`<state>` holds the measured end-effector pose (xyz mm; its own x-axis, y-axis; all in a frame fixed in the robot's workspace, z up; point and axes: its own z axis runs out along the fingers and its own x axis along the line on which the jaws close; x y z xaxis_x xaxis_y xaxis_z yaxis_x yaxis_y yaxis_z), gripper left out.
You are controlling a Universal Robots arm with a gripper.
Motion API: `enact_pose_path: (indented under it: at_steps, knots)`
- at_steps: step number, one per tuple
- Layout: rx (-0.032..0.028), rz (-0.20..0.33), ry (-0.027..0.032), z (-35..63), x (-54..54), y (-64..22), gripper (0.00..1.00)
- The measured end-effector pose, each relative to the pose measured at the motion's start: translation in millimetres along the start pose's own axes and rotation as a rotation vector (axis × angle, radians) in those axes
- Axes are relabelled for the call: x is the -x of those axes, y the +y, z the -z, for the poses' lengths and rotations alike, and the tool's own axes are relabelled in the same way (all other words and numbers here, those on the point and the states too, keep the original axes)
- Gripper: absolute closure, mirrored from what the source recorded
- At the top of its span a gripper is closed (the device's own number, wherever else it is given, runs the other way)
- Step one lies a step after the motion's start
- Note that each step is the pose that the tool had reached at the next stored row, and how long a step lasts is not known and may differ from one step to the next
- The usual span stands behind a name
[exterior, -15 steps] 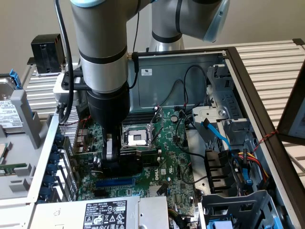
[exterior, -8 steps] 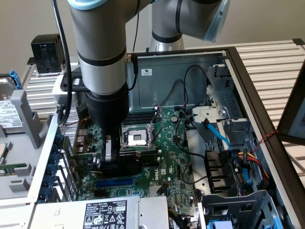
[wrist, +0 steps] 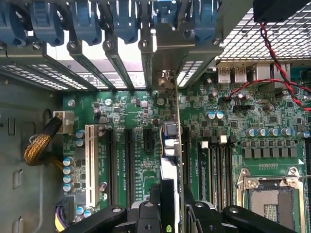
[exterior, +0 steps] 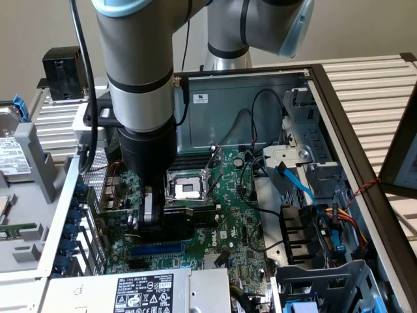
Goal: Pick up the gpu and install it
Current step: 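Insert the gpu into the slot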
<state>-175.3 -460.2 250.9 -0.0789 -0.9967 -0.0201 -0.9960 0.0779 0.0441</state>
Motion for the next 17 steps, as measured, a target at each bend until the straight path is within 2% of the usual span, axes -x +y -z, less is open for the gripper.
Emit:
enact_pose_path:
  at_steps: [8,17]
  knots:
    - [-0.0002,-0.019,-0.0027,-1.7,-0.2,0.5,0.73]
    - [0.0002,-0.025,-0.0027,-1.7,-1.2,0.7,0.73]
